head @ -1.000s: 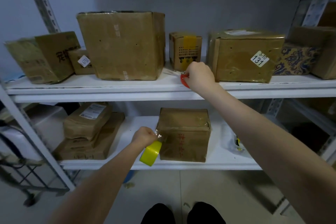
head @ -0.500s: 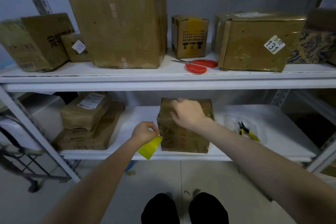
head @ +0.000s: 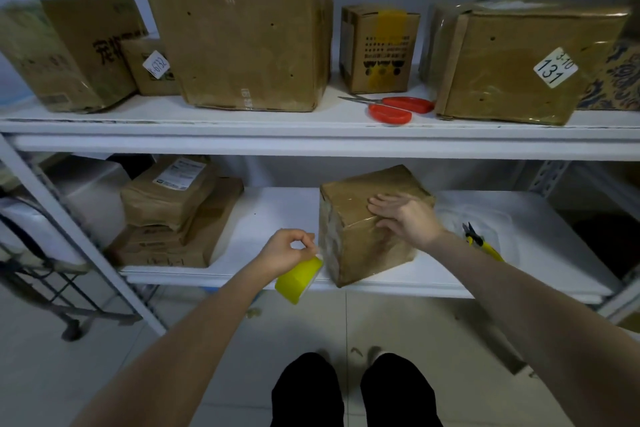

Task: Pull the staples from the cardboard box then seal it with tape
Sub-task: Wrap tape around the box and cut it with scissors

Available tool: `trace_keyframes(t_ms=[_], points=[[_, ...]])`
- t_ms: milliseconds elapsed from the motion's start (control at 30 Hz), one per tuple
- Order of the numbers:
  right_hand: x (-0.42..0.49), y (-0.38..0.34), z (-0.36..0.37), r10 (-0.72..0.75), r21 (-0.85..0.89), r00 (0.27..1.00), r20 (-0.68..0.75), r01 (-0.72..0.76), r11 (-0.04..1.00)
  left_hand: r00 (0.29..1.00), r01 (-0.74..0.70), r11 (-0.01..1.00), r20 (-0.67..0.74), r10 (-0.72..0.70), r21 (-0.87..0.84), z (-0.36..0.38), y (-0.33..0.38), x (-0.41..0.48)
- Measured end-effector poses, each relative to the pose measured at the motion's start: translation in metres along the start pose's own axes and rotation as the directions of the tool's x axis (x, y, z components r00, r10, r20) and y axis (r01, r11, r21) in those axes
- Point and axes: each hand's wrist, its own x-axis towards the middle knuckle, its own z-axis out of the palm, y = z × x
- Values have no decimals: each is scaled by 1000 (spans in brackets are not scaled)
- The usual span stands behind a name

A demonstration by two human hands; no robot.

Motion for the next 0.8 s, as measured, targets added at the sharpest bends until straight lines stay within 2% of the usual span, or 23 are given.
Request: trace_keyframes(t_ms=[100,233,367,433,533,633,700,800], points=[[-11,-3,-13,142,-32,990,3,-142,989,999,33,999,1,-33,-22,4,-6,1],[-13,-31,-18,342,-72,939,48,-338,938,999,52,998,7,-52,-17,12,-4,4],[4,-68,-8,548,-155,821,163,-527,836,998,57,998,17,-57,32,22,2,7],[12,-77,-2,615,-156,773,154,-596,788,999,48,997,22,-50,52,25,5,6],[14,-76,0,556,-147,827,81,-542,827,998,59,997,11,-60,57,25,8,2],[1,-60,-11,455,-137,886,88,-442,886,997,70,997,-32,-71,-11,20,6,1],[-11,-45,-24,442,-115,890,114,-430,896,995,71,995,-72,-76,-65,18,7,1],[-25,-25,-48,476,40,872,112,-482,875,990,49,995,-124,-60,-89,19,10,4]])
